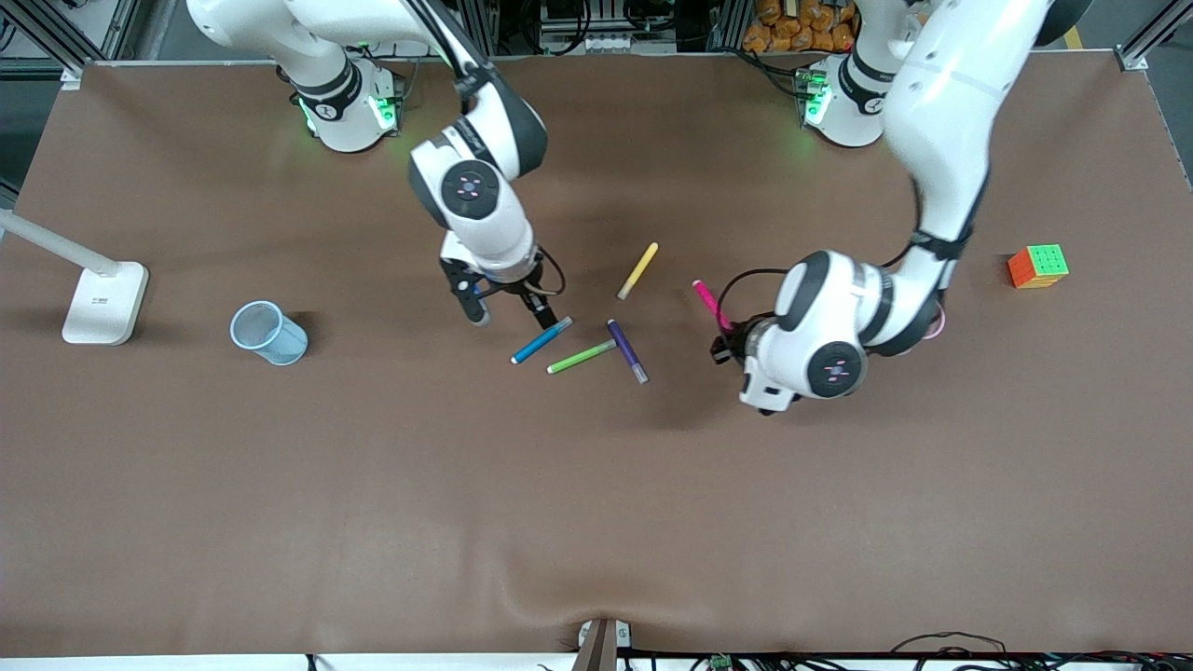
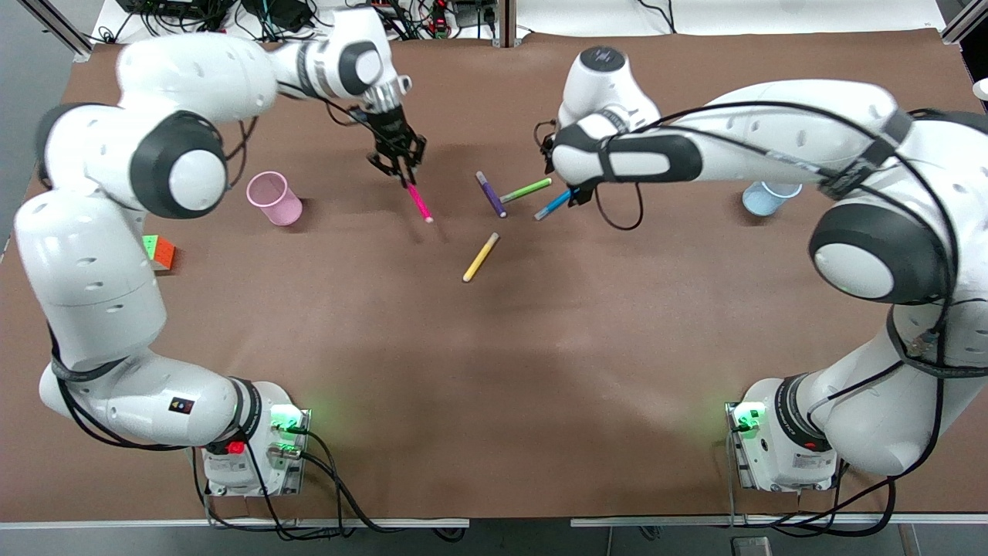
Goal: Place pink and blue markers in matching cups
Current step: 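Lift the pink marker with the left gripper while the right gripper grasps the blue marker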
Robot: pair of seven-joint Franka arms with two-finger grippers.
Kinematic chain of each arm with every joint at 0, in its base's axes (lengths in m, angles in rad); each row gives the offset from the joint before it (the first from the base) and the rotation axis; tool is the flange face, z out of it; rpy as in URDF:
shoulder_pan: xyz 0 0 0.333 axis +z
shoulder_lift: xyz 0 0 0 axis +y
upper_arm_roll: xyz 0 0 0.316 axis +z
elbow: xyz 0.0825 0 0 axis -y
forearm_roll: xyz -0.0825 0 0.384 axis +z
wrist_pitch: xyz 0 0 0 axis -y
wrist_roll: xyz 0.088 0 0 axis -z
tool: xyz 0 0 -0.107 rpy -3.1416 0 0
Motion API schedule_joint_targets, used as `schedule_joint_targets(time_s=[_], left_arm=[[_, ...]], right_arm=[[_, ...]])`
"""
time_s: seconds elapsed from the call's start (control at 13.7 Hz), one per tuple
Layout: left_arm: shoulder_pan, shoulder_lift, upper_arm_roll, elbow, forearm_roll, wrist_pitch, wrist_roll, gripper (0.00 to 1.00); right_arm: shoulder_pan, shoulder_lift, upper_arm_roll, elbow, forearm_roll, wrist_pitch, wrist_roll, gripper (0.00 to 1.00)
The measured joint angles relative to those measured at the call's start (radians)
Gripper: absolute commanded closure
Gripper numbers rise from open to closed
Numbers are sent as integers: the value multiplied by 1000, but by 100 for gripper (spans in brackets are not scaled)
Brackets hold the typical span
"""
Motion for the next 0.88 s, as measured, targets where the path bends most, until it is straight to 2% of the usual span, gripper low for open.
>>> schedule_joint_targets(time_s=[0.07, 0.29, 0.36, 0.44, 0.58, 0.73, 0.8, 0.88], left_arm=[[17, -29, 0, 0, 15, -27, 8, 100], [67, -108, 1, 0, 36, -71, 13, 100], [83, -132, 1, 0, 57, -75, 16, 100], [97, -154, 1, 2, 91, -79, 29, 100], [117, -196, 2, 19, 149, -115, 79, 100], [133, -225, 2, 56, 169, -182, 123, 100], [145, -238, 2, 76, 174, -203, 147, 100], [156, -252, 3, 92, 183, -213, 171, 100]], right_arm=[[8, 21, 0, 1, 0, 29, 29, 12], [13, 81, 0, 15, 0, 85, 74, 17], [19, 110, 0, 31, 0, 88, 87, 23], [31, 146, 0, 55, 0, 92, 107, 33], [51, 211, 0, 103, 0, 101, 134, 47], [55, 238, -1, 127, 0, 103, 136, 70], [55, 242, -2, 131, 0, 103, 136, 74], [55, 242, -4, 132, 0, 102, 136, 83]])
